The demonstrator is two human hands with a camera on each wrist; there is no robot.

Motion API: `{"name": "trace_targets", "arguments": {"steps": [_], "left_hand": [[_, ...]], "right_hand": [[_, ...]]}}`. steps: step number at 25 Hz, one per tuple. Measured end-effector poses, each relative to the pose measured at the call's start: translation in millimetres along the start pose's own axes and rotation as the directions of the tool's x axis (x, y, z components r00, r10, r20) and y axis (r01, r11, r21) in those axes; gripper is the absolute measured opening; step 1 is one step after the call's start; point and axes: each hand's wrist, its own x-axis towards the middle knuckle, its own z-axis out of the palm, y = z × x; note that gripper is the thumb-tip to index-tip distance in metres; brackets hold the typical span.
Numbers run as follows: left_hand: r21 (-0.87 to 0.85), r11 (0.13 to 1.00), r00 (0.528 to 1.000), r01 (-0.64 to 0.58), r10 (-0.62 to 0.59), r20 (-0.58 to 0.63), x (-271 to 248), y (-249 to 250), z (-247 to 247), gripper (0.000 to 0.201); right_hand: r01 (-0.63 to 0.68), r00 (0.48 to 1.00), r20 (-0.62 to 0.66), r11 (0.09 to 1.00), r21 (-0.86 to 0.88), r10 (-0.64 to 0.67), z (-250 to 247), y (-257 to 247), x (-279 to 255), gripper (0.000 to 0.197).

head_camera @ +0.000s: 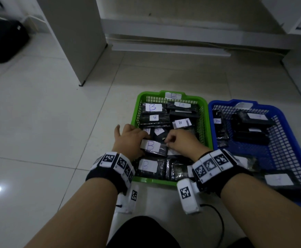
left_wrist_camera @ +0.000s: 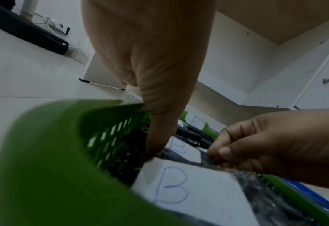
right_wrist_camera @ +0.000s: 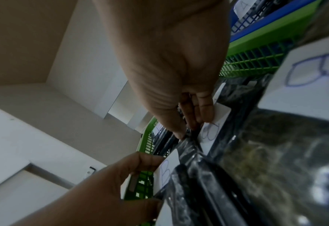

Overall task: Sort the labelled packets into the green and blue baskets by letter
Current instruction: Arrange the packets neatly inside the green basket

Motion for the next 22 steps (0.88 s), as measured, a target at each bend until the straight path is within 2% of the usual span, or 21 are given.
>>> {"name": "trace_targets", "arguments": {"steps": [2,4,9,13,16,17,19,21,22], "left_hand": [[0.029,1.000,1.000,-0.008,0.008,0.015,4,3,-1,0.049],[0.042,0.999,0.999,-0.013,0.011,0.044,9,3,-3,0.051],[-0.016,0.999,1.000,-0.031,0.031,0.006,13,-5,0,0.055],[-0.131,0.987,0.995,-0.094,0.092,-0.026,20,-12,8,0.057],[-0.104,0.991,0.996,-0.084,0.084,-0.004,18,-11,8,0.065],[-0.091,0.994,0.998,-0.064,0.065,0.006,16,-9,6,0.067],[-0.042,0.999,0.999,-0.034,0.035,0.015,12,-5,2,0.066],[0.006,1.000,0.999,-0.030,0.030,0.019,12,-2,-1,0.059],[0.020,0.999,0.999,-0.029,0.028,0.030,13,0,-2,0.054]], "right_hand": [[-0.013,0.996,-0.089,0.998,0.058,0.018,-2,-1,8,0.008],[-0.031,0.992,-0.120,0.997,0.076,0.040,-4,-5,14,0.018],[-0.075,0.997,-0.006,0.988,0.132,0.077,6,-19,20,0.023],[-0.087,0.991,0.105,0.995,0.051,0.081,15,-26,24,0.034],[-0.036,0.996,0.085,0.998,0.049,0.032,11,-27,18,0.025],[-0.016,0.999,0.047,1.000,0.011,0.016,8,-25,14,0.022],[0.001,1.000,-0.011,0.983,-0.181,-0.003,-1,-17,6,0.016],[-0.012,0.998,0.053,0.940,-0.340,0.032,-8,-4,-2,0.018],[-0.011,0.991,0.117,0.923,-0.384,0.061,-10,2,-6,0.028]]}}
